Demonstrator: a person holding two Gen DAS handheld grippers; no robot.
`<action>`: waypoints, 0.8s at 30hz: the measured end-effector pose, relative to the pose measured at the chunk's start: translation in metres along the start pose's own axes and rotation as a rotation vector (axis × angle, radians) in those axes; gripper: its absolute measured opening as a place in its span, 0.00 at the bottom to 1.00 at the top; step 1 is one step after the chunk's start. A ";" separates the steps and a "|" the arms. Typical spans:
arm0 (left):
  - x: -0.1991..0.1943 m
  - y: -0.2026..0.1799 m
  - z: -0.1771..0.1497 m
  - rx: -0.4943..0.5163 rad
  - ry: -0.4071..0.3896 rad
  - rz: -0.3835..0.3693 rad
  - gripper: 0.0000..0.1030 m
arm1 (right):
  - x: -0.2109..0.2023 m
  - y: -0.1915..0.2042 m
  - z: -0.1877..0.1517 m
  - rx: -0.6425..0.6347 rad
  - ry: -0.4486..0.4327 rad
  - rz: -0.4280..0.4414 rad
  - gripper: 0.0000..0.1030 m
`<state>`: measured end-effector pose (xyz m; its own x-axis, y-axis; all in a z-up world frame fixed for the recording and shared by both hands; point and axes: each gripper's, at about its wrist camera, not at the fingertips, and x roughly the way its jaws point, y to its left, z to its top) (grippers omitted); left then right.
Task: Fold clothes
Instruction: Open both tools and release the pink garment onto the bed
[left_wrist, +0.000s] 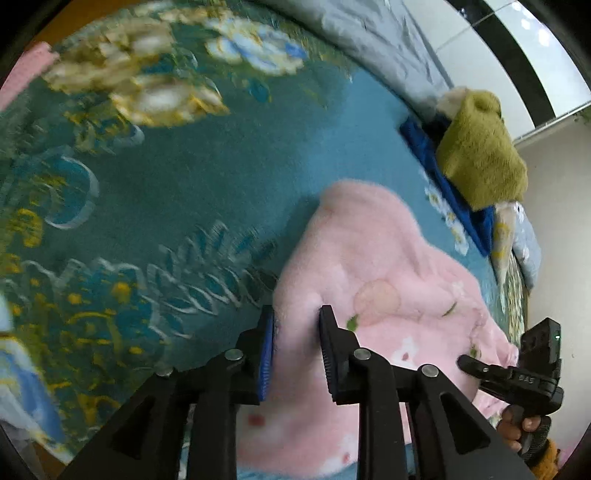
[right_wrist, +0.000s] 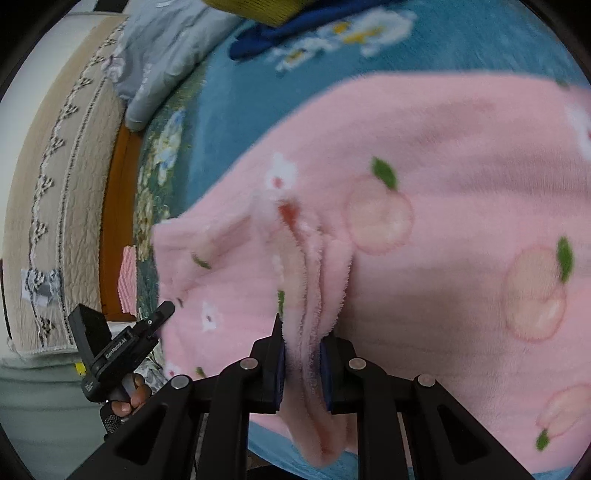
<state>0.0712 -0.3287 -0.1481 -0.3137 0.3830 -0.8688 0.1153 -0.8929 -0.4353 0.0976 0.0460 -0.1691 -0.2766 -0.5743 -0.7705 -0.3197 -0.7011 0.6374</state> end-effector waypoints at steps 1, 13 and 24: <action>-0.010 0.002 -0.001 -0.009 -0.031 -0.006 0.24 | -0.005 0.008 0.002 -0.023 -0.015 0.007 0.16; -0.009 -0.040 -0.009 0.054 -0.051 -0.078 0.24 | -0.006 -0.030 -0.001 0.077 -0.042 -0.022 0.16; 0.021 -0.075 0.020 0.083 -0.035 -0.103 0.24 | -0.030 -0.016 -0.002 -0.009 -0.092 -0.133 0.23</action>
<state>0.0371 -0.2583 -0.1294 -0.3525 0.4665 -0.8112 0.0033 -0.8663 -0.4996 0.1127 0.0734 -0.1562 -0.3142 -0.4352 -0.8437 -0.3509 -0.7726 0.5292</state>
